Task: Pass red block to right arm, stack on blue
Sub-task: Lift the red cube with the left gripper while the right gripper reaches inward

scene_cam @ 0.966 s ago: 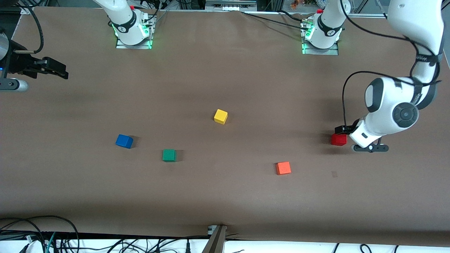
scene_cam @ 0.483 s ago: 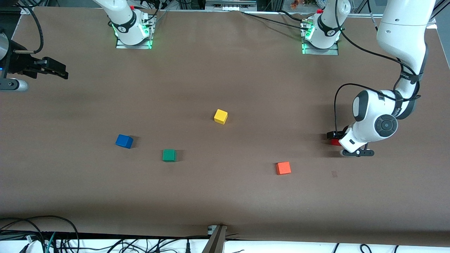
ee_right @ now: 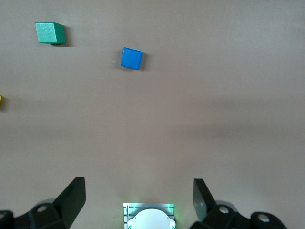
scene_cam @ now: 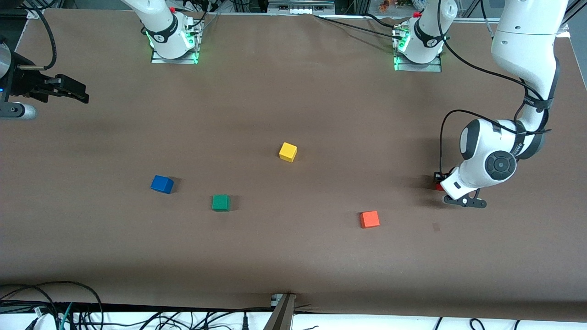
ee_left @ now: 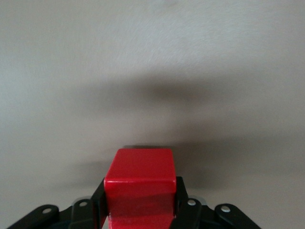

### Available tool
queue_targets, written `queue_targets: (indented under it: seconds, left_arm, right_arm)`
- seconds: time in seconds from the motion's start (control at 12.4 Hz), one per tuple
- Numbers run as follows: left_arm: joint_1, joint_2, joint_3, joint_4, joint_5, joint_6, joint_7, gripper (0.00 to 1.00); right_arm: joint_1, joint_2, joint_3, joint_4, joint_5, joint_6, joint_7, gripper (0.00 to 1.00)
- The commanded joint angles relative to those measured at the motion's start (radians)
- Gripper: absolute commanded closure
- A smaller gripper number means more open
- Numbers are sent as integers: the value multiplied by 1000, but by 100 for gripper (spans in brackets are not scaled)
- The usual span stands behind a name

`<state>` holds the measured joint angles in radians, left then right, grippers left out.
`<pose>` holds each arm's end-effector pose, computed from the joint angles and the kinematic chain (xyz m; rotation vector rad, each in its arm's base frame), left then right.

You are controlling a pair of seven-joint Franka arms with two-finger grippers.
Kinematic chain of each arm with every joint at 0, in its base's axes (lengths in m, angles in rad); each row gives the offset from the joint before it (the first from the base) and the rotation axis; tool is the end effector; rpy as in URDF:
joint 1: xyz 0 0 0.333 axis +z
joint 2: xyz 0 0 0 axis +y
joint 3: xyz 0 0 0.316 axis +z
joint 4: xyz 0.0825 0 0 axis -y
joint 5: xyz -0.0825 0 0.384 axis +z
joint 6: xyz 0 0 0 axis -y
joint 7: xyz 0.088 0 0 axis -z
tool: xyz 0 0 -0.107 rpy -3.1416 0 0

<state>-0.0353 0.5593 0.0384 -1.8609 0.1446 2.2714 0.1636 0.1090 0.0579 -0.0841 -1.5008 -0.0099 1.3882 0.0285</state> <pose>0.6246 0.0045 0.2048 -2.9941 0.4012 0.2404 0.5520 0.0140 0.6106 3.1111 -0.0075 -0.2648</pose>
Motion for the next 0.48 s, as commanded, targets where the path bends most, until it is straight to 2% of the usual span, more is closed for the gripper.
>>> queue_targets:
  seconds: [0.0,0.24,0.4]
  left_arm:
    - [23,-18,-8,77,12,-82,183,100]
    - [25,-47,-45,117,-115,-110,319,100]
    - [26,-45,-43,188,-262,-205,440,100]
  right_arm:
    - [-3,23,7,13,2,0,-10,0]
    - [-2,62,9,13,42,15,-9,0]
    - [-3,85,7,11,93,9,-6,0]
